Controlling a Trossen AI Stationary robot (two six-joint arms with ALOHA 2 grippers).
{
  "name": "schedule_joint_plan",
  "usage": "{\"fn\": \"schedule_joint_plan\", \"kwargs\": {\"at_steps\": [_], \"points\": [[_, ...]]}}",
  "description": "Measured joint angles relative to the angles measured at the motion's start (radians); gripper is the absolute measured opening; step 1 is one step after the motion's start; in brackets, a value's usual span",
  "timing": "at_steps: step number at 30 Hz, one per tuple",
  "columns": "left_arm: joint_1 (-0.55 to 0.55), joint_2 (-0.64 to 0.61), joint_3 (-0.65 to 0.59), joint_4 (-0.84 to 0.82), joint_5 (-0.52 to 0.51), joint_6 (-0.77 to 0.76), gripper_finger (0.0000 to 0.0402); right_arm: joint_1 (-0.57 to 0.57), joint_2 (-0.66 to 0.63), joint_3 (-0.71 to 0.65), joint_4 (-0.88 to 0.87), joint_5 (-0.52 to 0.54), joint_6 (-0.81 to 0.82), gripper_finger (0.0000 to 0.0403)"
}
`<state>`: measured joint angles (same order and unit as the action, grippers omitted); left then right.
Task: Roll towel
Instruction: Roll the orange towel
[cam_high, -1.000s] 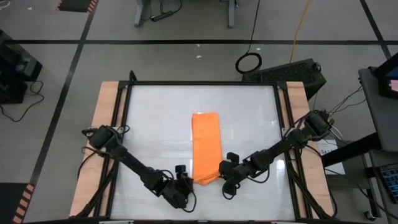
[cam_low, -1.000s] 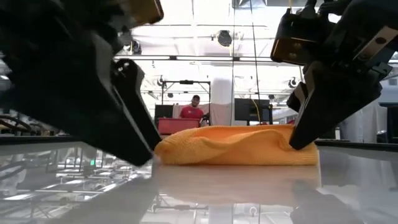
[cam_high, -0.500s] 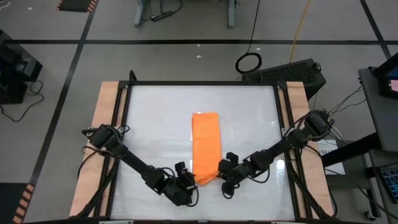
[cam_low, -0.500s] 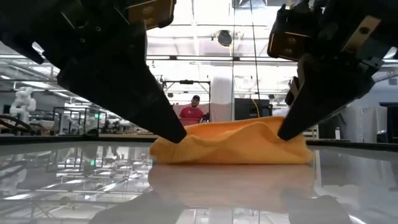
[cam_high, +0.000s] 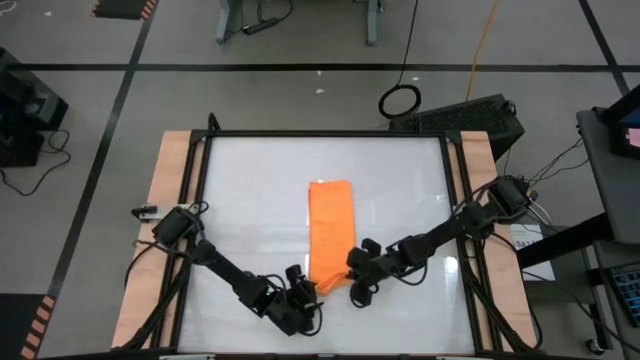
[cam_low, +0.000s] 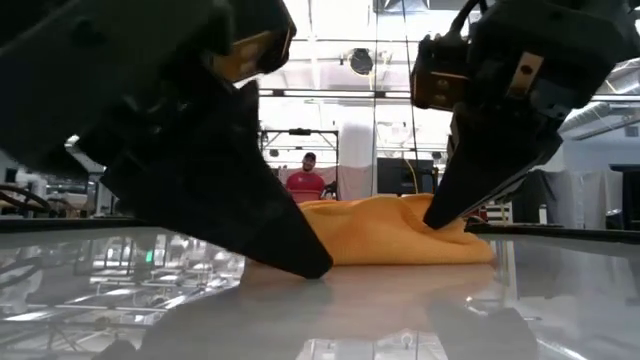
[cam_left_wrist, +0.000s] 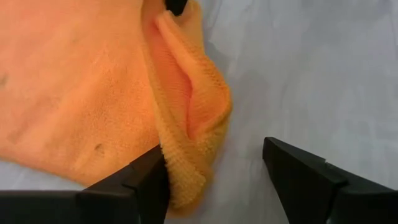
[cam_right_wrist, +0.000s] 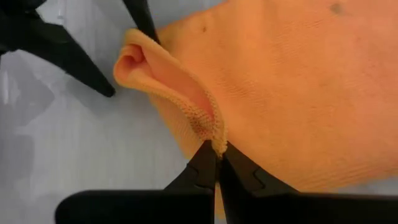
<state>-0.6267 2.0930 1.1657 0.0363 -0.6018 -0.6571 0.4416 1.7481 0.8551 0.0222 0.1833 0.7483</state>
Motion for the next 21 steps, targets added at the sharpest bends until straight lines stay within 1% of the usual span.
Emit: {"fn": "schedule_joint_plan", "kwargs": {"at_steps": [5,9,12,17,21], "points": [[0.000,0.021,0.031,-0.063,-0.067,-0.128,0.0246,-0.009,0.000,0.000,0.001,-0.035,0.000,0.0000],[-0.004,0.023,0.034,-0.081,-0.123,-0.157,0.0222,-0.010,0.000,0.000,-0.004,-0.050,0.002,0.0000],[-0.007,0.023,0.034,-0.095,-0.131,-0.176,0.0188,-0.009,0.000,0.000,-0.004,-0.051,0.022,0.0000],[-0.030,0.020,0.033,-0.102,-0.133,-0.165,0.0116,-0.004,0.000,0.000,-0.018,-0.053,0.035,0.0000],[-0.051,0.005,0.033,-0.103,-0.102,-0.138,0.0071,0.011,0.000,0.000,-0.061,-0.053,0.052,0.0000]]}}
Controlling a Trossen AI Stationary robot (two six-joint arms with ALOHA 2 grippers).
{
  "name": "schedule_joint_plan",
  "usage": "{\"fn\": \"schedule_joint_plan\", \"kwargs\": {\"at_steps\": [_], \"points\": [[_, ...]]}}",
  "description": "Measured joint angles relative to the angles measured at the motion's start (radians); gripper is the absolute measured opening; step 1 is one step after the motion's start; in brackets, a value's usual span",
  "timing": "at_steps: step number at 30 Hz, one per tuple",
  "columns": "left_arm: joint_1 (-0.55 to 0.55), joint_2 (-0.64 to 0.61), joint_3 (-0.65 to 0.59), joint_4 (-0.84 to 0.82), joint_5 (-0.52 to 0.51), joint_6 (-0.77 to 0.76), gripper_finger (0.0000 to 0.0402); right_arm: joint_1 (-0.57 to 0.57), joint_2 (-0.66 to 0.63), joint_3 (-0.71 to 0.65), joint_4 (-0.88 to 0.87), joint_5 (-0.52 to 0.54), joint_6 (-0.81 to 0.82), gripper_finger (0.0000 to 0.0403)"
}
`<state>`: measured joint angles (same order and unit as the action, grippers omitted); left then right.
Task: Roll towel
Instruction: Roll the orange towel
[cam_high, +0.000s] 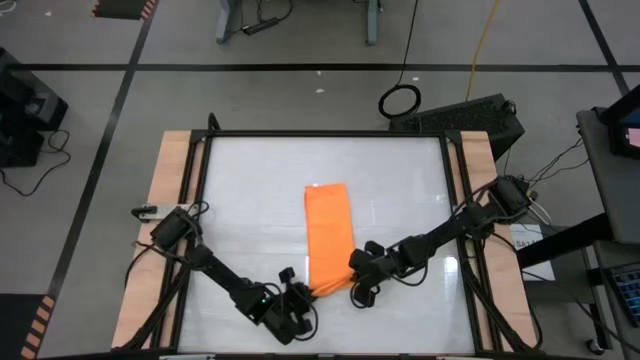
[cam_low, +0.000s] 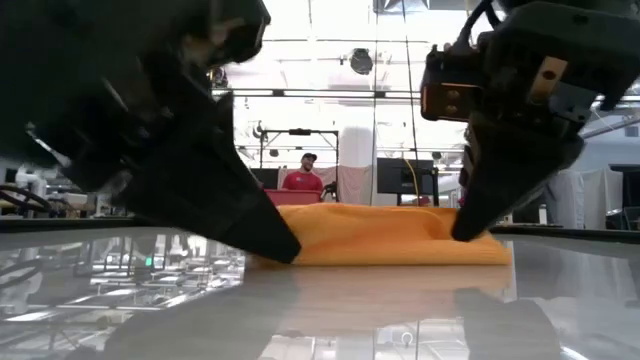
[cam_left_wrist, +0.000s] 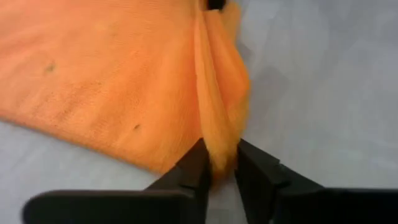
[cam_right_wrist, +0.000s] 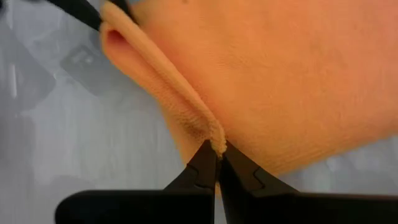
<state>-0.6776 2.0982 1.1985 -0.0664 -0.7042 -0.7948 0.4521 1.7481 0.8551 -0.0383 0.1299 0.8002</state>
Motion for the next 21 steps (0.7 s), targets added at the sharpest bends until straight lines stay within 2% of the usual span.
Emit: {"fn": "schedule_joint_plan", "kwargs": {"at_steps": [5,9,15,21], "points": [[-0.004,-0.007,0.000,0.008,0.079,0.015,0.0032,0.025,0.000,0.000,-0.016,-0.008,0.021,0.0000],[-0.001,-0.009,0.000,0.030,0.134,0.016,0.0008,0.037,0.000,0.001,-0.012,-0.058,0.049,0.0000],[0.020,-0.011,0.002,0.065,0.253,0.008,0.0007,0.041,0.000,0.001,0.025,-0.186,0.102,0.0000],[0.049,-0.012,0.003,0.070,0.355,-0.109,0.0007,0.041,0.000,0.000,0.052,-0.238,0.128,0.0010]]}}
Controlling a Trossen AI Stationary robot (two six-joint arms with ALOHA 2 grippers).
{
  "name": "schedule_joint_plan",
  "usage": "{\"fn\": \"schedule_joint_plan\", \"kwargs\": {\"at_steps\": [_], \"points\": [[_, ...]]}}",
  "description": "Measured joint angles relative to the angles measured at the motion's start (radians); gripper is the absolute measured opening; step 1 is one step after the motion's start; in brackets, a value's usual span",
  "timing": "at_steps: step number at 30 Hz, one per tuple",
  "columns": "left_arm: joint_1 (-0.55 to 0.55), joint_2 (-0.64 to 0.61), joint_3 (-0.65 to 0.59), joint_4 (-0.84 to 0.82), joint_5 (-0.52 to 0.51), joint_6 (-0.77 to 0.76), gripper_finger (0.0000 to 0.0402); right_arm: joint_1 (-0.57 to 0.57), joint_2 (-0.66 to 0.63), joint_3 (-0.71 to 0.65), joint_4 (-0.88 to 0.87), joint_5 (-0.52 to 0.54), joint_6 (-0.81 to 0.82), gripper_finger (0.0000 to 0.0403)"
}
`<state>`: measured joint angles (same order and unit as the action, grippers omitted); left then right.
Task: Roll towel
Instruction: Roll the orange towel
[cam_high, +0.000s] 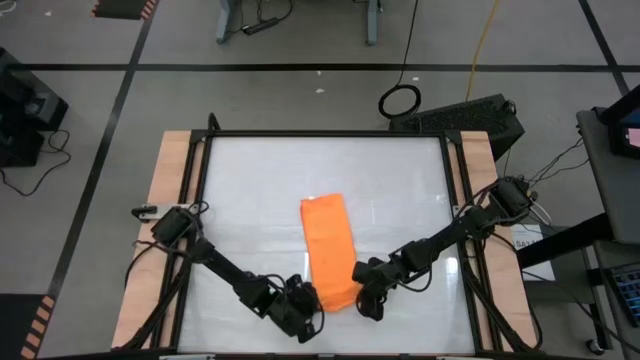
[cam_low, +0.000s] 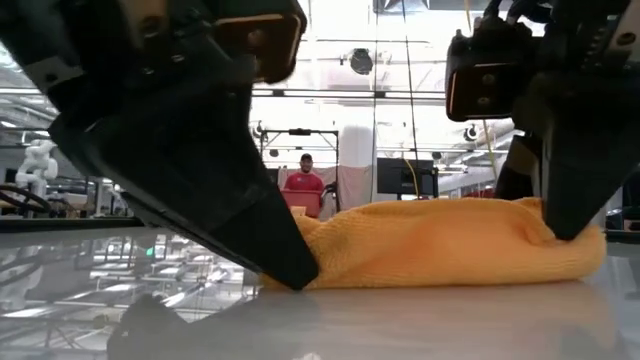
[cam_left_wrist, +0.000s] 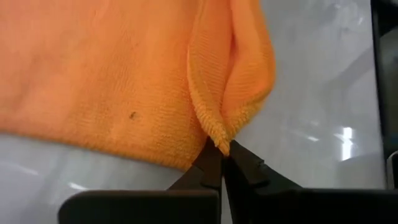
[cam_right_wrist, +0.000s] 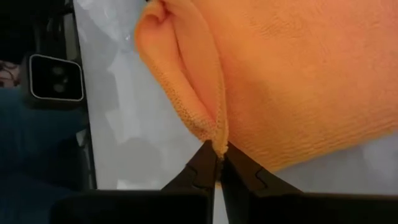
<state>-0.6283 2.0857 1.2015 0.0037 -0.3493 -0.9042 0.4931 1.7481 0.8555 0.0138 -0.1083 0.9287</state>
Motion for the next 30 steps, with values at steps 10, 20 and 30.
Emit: {"fn": "schedule_joint_plan", "kwargs": {"at_steps": [10,20,30], "points": [[0.029,-0.006,-0.002,0.040,0.055,-0.237,0.0007,-0.005,0.000,0.000,0.004,-0.131,0.067,0.0004],[0.027,-0.035,-0.009,0.031,0.078,-0.374,0.0007,-0.023,0.000,-0.007,-0.050,-0.114,0.109,0.0016],[0.024,-0.037,-0.034,0.034,0.108,-0.400,0.0007,-0.022,-0.043,-0.019,0.009,-0.030,-0.104,0.0139]]}}
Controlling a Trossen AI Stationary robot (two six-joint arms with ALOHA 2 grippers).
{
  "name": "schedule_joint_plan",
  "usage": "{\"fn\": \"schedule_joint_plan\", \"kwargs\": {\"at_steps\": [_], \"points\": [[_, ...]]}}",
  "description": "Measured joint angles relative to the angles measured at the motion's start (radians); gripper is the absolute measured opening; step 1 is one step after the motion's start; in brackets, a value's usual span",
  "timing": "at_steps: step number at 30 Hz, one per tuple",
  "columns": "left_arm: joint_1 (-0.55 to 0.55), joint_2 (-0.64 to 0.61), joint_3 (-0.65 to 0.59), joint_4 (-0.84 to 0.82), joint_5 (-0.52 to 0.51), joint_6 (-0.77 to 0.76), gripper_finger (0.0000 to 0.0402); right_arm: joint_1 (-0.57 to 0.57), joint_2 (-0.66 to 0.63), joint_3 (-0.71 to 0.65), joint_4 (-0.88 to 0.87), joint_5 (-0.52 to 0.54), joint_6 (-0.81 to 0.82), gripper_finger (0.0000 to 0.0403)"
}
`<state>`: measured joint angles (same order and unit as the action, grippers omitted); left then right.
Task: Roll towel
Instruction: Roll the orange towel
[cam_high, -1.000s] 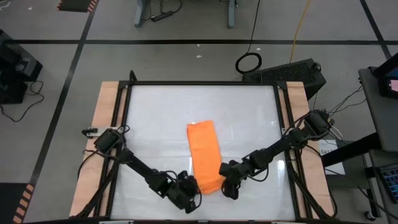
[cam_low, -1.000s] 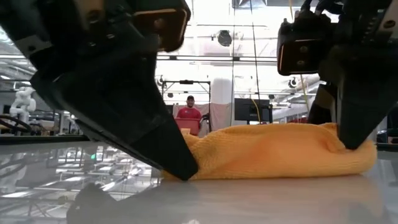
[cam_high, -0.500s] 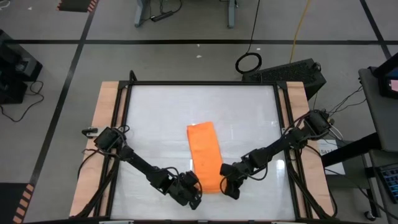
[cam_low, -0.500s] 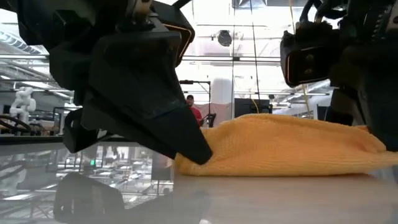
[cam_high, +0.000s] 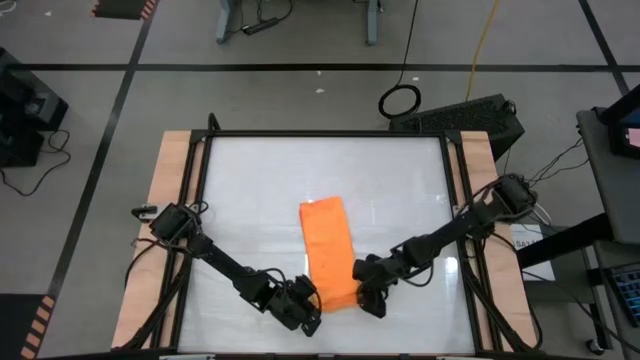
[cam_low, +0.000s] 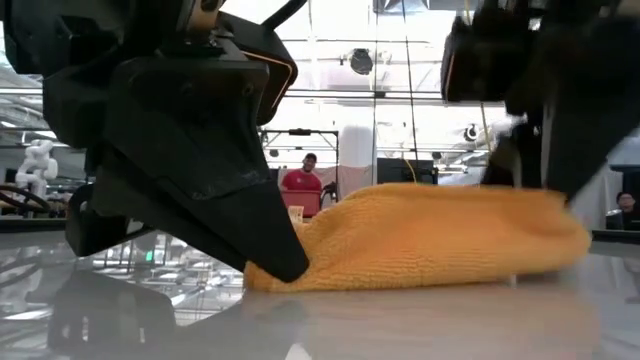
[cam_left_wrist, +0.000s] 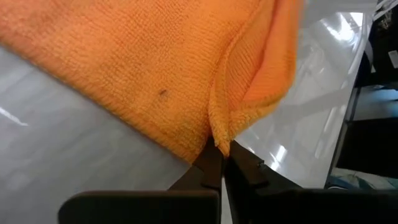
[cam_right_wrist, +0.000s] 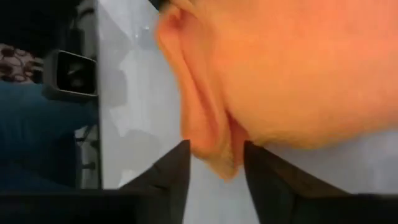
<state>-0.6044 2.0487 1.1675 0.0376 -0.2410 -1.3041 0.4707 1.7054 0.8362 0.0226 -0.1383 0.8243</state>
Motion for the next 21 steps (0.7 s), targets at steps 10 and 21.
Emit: {"fn": "schedule_joint_plan", "kwargs": {"at_steps": [10,21], "points": [[0.000,-0.002,0.000,-0.010,0.016,-0.024,0.0006,0.123,-0.169,0.001,-0.167,0.247,-0.399,0.0180],[0.032,-0.003,0.000,-0.022,0.043,0.008,0.0006,0.274,-0.025,0.001,-0.029,0.372,-0.781,0.0135]]}}
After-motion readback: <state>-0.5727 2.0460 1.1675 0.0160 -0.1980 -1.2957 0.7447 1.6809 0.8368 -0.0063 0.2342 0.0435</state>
